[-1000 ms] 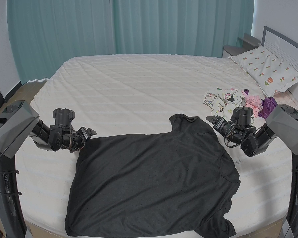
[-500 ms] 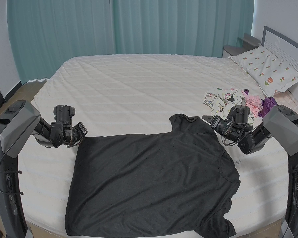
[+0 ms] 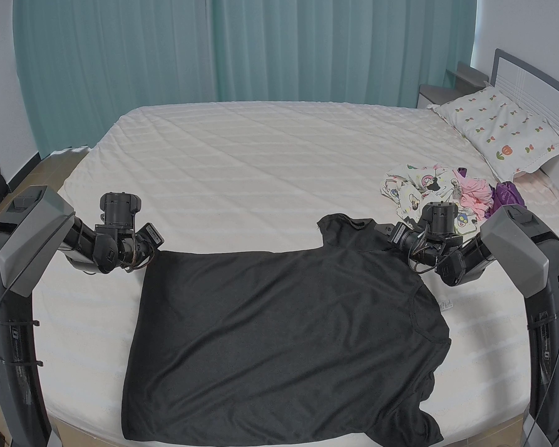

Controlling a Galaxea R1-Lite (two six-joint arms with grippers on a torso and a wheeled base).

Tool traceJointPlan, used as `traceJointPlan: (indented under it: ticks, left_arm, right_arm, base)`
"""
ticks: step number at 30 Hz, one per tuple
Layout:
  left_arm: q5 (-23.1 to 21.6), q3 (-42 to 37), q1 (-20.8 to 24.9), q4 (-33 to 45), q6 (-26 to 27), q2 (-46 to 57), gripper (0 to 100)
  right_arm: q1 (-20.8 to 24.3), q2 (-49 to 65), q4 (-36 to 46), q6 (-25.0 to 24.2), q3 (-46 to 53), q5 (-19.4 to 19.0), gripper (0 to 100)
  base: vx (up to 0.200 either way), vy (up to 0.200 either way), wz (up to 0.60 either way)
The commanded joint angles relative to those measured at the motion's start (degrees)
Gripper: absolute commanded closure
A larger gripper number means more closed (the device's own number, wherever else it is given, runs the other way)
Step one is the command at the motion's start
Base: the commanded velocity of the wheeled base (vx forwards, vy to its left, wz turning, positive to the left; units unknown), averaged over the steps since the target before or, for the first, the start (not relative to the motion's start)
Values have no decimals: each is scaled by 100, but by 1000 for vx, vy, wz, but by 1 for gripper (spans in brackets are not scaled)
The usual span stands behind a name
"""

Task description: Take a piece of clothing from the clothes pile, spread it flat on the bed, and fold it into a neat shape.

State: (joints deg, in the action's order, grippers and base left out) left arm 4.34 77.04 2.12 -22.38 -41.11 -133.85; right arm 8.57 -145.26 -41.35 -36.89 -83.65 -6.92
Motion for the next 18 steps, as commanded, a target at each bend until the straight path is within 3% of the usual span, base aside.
traceJointPlan:
  ticks: [1, 9, 18]
  left_arm:
    - [5, 56, -1, -3, -3, 26, 100]
    - [383, 390, -36, 6, -3, -44, 100]
    - [401, 584, -168, 59, -3, -62, 100]
  right_arm:
    - [4, -99, 22, -11, -55, -19, 100]
    - [-171, -72, -57, -249, -424, 60, 100]
    - [-259, 16, -75, -477, -582, 112, 100]
  base:
    - [0, 0, 0]
    - [0, 0, 0]
    - [0, 0, 0]
